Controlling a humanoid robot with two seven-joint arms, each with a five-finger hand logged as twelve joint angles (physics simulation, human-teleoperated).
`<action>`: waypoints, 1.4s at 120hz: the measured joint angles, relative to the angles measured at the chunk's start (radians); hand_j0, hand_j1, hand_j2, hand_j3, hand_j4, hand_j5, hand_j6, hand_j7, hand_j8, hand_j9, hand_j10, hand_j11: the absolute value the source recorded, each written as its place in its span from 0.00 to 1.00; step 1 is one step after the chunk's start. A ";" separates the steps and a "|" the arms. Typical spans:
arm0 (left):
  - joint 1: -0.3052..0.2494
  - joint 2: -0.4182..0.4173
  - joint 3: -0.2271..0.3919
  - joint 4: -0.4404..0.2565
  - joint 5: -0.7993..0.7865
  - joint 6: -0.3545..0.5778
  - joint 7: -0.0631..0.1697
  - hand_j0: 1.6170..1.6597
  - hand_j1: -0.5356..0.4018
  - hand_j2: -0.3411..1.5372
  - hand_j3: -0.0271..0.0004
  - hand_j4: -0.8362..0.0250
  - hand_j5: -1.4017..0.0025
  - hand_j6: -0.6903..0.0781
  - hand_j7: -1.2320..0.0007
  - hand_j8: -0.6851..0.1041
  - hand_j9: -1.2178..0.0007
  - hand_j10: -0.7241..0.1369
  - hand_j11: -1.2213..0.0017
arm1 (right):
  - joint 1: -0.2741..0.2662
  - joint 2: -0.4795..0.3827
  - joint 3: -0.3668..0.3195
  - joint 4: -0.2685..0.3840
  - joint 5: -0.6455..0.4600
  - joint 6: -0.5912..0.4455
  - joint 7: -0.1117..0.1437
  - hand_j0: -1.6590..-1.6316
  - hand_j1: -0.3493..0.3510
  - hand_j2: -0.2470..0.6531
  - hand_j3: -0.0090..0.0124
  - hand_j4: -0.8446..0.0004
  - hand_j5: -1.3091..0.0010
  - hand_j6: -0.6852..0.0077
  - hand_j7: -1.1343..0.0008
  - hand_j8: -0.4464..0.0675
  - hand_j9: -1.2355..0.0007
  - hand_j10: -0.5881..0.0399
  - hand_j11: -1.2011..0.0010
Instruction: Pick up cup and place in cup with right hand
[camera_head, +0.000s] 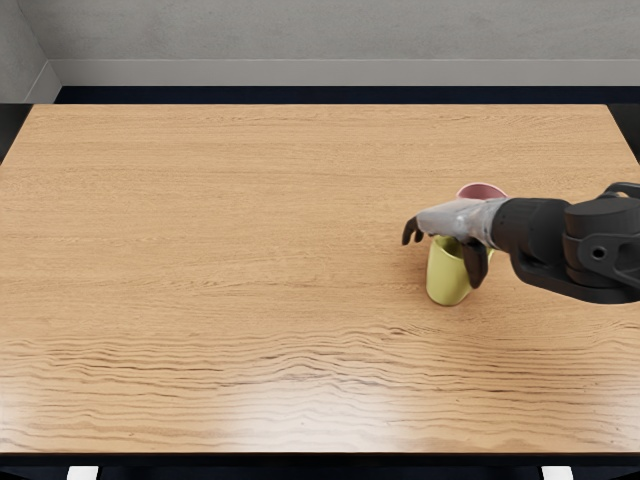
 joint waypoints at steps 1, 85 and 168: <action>0.000 0.000 0.000 0.000 0.000 0.000 0.000 0.96 0.94 0.18 0.99 0.97 1.00 0.90 1.00 0.87 1.00 0.84 1.00 | 0.000 -0.001 0.000 0.000 0.000 0.000 0.000 0.04 0.50 0.23 0.42 0.66 0.72 0.57 0.68 0.31 0.70 0.48 0.69; 0.004 0.000 -0.002 0.000 0.000 0.000 0.000 0.96 0.94 0.18 0.99 0.97 1.00 0.90 1.00 0.87 1.00 0.84 1.00 | 0.007 -0.001 0.012 0.000 0.001 0.004 -0.001 0.25 0.58 0.19 0.41 0.47 0.53 0.45 0.47 0.35 0.50 0.50 0.49; -0.004 0.000 0.003 -0.001 0.000 0.000 0.000 0.96 0.94 0.18 0.99 0.97 1.00 0.90 1.00 0.87 1.00 0.84 1.00 | 0.209 0.043 0.015 -0.090 0.196 0.034 0.000 0.24 0.62 0.22 0.42 0.43 0.49 0.52 0.43 0.45 0.46 0.54 0.44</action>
